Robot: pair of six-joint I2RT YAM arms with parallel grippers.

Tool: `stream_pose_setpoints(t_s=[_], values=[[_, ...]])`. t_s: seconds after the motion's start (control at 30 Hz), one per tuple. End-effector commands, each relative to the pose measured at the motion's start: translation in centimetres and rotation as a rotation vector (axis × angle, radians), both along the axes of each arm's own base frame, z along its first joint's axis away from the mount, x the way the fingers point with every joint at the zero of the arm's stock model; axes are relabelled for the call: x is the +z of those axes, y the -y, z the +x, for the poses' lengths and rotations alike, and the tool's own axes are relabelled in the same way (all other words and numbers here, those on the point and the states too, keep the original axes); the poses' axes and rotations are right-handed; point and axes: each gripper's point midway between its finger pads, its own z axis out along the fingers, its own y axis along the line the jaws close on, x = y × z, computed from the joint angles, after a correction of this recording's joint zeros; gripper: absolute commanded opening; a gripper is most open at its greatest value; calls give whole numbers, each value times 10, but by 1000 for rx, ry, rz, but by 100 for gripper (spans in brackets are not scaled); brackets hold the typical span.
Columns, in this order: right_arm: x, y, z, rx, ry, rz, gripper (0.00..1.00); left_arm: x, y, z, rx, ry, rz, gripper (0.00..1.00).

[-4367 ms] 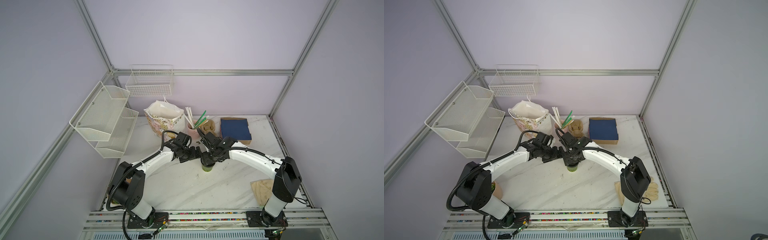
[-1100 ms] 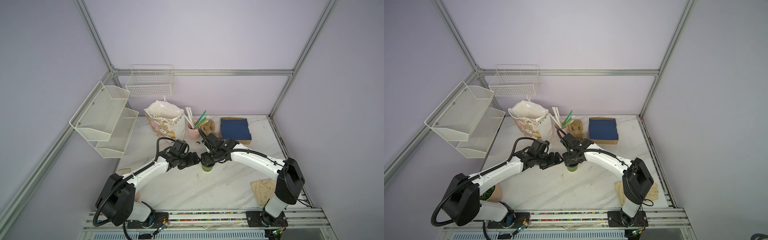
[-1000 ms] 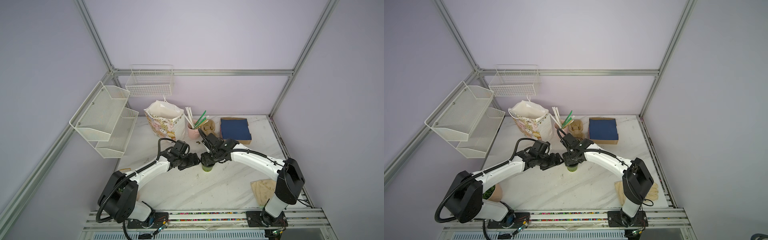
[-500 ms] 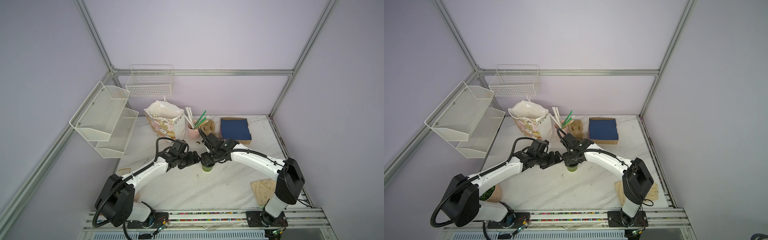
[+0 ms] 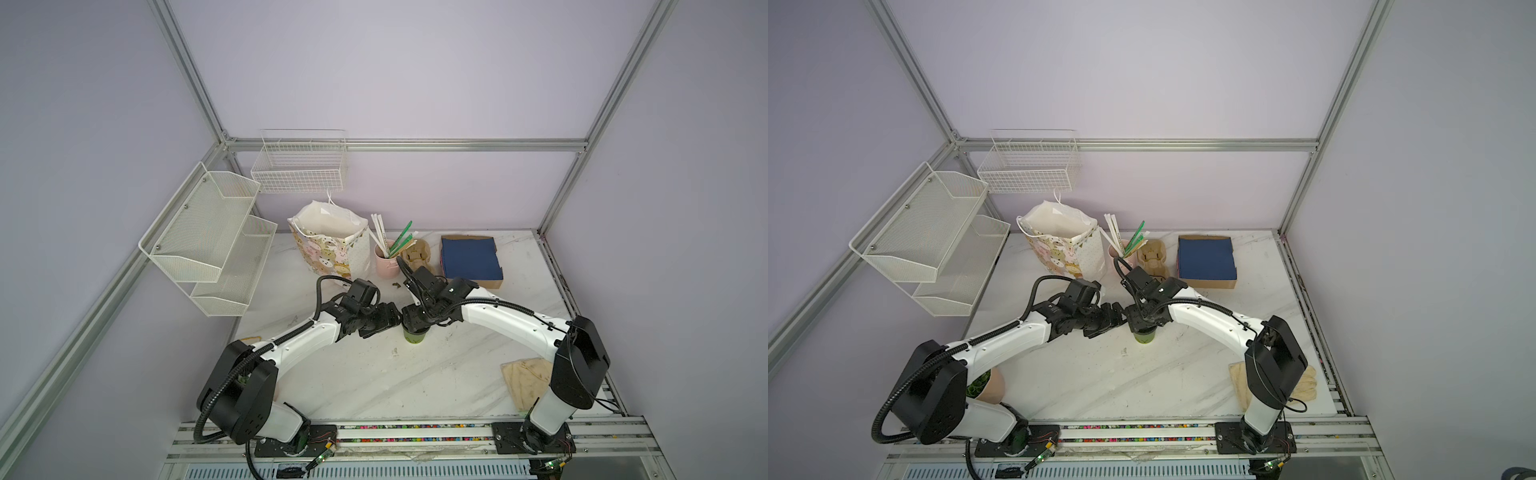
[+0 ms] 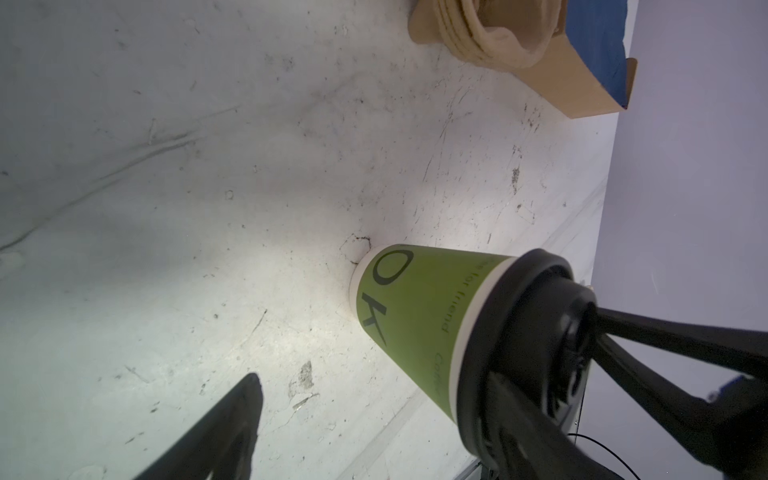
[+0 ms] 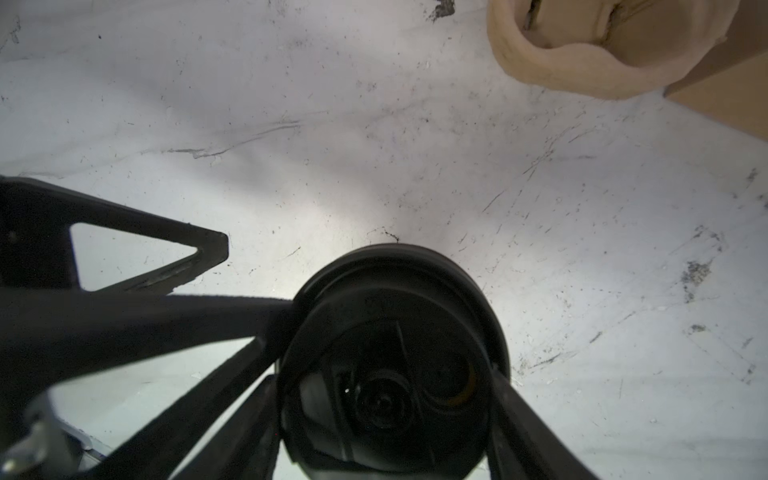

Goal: Pack the takeout coffee
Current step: 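Hold green cup body with left gripper while right gripper presses lid down, then open left gripper and withdraw while right gripper lifts lidded cup away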

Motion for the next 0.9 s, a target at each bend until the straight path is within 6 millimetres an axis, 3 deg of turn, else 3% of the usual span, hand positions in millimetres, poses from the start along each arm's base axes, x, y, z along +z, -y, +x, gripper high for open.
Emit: stream_pose_setpoints(t_s=[0.0,0.23,0.37,0.43,0.53,0.67,0.8,0.87], values=[[-69,30,-48,37,-261,-173,69,-16,2,-9,-14,-33,6,81],[-70,30,-49,36,-266,-171,69,-33,-2,-17,-17,-57,43,68],[-70,30,-49,36,-265,-172,69,-41,-5,-22,-11,-71,52,67],[-69,30,-49,36,-263,-171,69,-34,-5,-19,-11,-54,49,69],[-64,27,-45,29,-250,-163,69,-4,-8,-4,1,14,59,81],[-58,25,-39,10,-226,-155,69,62,-19,23,35,157,46,89],[-45,25,-31,-32,-192,-145,69,129,-58,42,118,301,41,92],[-34,27,-24,-59,-170,-131,69,154,-77,42,156,385,73,96]])
